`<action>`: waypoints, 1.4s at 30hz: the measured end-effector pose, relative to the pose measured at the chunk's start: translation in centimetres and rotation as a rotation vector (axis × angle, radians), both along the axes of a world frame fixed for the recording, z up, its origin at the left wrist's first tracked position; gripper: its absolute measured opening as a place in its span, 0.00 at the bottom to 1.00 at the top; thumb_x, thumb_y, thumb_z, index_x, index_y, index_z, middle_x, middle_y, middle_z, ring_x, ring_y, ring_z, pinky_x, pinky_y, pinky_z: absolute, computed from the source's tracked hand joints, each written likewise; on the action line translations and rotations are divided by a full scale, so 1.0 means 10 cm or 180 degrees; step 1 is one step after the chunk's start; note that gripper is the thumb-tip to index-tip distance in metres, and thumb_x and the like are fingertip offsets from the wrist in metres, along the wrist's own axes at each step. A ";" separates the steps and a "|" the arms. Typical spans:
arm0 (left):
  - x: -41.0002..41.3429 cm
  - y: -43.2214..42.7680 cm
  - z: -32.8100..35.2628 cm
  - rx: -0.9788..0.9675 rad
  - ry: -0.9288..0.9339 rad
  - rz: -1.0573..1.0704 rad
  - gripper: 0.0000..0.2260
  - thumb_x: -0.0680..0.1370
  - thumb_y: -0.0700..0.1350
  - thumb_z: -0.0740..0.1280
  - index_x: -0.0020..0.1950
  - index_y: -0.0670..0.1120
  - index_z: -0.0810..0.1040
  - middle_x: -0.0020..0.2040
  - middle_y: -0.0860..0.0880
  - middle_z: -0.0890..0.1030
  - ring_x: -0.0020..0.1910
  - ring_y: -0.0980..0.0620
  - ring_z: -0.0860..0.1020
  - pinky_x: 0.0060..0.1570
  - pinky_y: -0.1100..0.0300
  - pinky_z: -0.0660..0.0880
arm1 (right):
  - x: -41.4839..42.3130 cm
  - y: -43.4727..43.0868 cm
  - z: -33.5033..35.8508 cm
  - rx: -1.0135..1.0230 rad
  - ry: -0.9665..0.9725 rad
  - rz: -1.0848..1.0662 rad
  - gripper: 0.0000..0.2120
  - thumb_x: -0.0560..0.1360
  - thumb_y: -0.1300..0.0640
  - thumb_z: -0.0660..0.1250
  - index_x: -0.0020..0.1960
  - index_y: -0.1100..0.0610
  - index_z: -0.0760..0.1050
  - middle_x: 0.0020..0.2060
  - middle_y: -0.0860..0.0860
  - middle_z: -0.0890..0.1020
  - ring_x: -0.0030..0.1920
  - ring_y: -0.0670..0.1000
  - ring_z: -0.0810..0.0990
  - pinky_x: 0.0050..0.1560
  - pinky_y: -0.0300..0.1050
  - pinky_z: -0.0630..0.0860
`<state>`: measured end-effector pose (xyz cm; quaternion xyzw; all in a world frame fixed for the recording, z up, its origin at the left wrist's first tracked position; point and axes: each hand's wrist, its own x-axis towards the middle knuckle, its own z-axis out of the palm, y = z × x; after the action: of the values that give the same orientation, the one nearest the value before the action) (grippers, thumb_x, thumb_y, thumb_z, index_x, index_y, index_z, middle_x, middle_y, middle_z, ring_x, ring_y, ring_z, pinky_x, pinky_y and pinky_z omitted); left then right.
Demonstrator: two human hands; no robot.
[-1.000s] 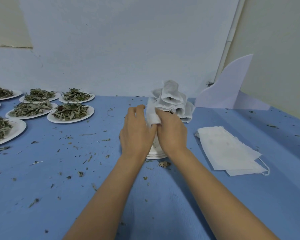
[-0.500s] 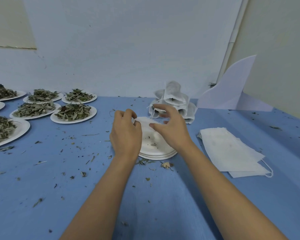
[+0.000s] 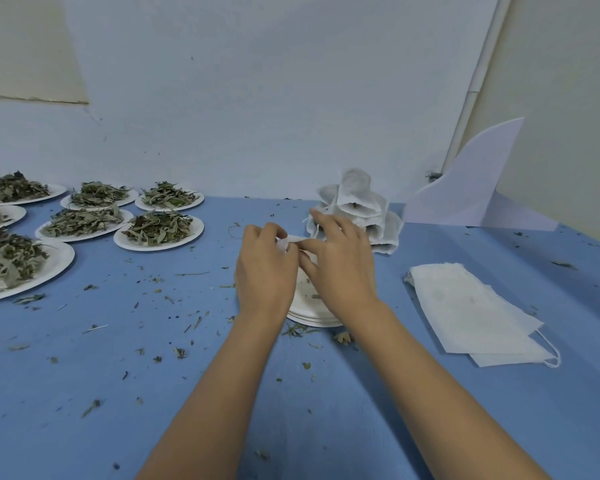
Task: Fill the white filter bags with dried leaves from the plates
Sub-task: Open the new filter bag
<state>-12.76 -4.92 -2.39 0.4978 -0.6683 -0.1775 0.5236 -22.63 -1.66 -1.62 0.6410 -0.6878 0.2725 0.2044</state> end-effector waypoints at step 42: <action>1.53 -2.06 -0.24 0.1087 0.1637 0.1581 0.16 0.82 0.44 0.54 0.35 0.42 0.69 0.38 0.45 0.72 0.41 0.46 0.68 0.39 0.58 0.63 | 1.22 -2.06 -0.16 0.1680 -0.3666 0.0380 0.15 0.76 0.63 0.56 0.32 0.57 0.58 0.29 0.52 0.65 0.41 0.53 0.71 0.31 0.43 0.58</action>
<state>2.51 -25.50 -4.81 0.6636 -0.3354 -0.2729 0.6105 -10.45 -22.28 -3.18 0.4577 -0.6946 0.4058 -0.3787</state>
